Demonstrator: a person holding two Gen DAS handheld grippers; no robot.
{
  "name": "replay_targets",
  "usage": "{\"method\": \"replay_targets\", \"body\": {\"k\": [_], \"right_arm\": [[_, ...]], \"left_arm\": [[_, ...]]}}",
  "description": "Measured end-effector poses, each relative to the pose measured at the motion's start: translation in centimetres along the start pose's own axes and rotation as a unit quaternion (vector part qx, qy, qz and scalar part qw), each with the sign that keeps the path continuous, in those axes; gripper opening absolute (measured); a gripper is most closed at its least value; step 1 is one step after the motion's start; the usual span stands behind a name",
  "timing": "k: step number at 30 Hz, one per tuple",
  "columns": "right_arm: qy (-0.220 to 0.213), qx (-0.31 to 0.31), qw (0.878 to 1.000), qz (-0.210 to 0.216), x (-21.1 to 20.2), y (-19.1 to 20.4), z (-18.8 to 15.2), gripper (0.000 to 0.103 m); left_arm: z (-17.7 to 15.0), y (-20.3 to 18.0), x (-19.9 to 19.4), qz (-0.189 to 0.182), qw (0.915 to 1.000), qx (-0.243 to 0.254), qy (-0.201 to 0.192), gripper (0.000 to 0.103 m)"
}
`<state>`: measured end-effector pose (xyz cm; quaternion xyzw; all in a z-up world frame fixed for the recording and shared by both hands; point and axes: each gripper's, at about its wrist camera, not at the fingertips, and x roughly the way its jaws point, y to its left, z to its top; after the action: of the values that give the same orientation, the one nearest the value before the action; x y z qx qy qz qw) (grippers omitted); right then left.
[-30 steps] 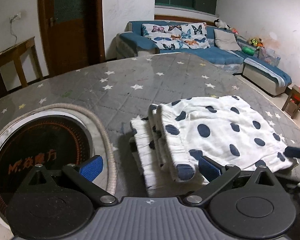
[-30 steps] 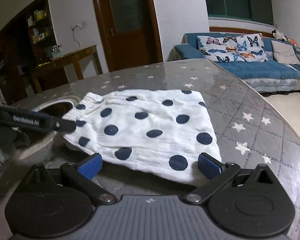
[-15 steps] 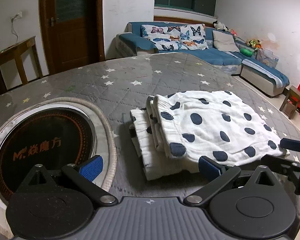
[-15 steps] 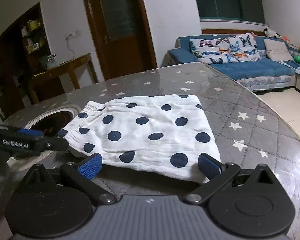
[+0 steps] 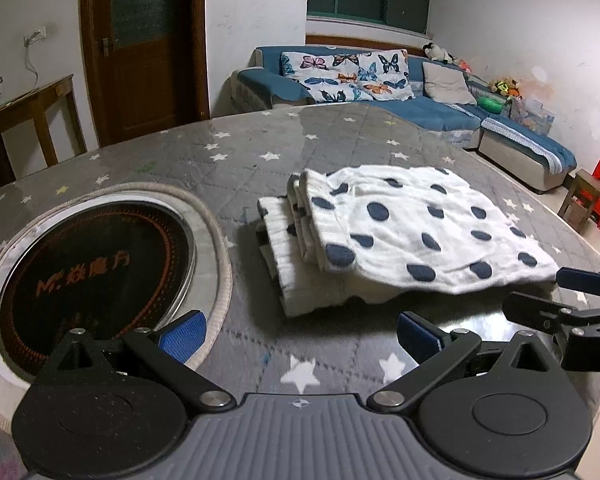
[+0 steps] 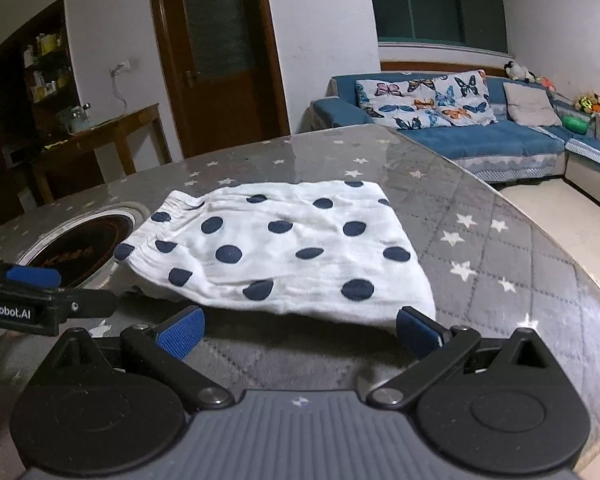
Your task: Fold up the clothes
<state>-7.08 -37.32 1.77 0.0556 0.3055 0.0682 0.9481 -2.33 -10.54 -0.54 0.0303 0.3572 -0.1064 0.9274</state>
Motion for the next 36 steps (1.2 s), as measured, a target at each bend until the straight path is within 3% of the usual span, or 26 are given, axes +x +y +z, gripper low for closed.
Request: {"method": "replay_targets", "body": {"k": [19,36], "right_arm": [[0.022,0.013,0.999,-0.028,-0.5,1.0,-2.1,0.103],[0.025,0.019,0.999,-0.028,-1.0,1.0,-2.9,0.103]], "left_arm": [[-3.1,-1.3,-1.1,-0.004,0.9998,0.007,0.015,0.103],[-3.8,-2.1,-2.1,-0.013,0.9998,0.009,0.009,0.103]]}}
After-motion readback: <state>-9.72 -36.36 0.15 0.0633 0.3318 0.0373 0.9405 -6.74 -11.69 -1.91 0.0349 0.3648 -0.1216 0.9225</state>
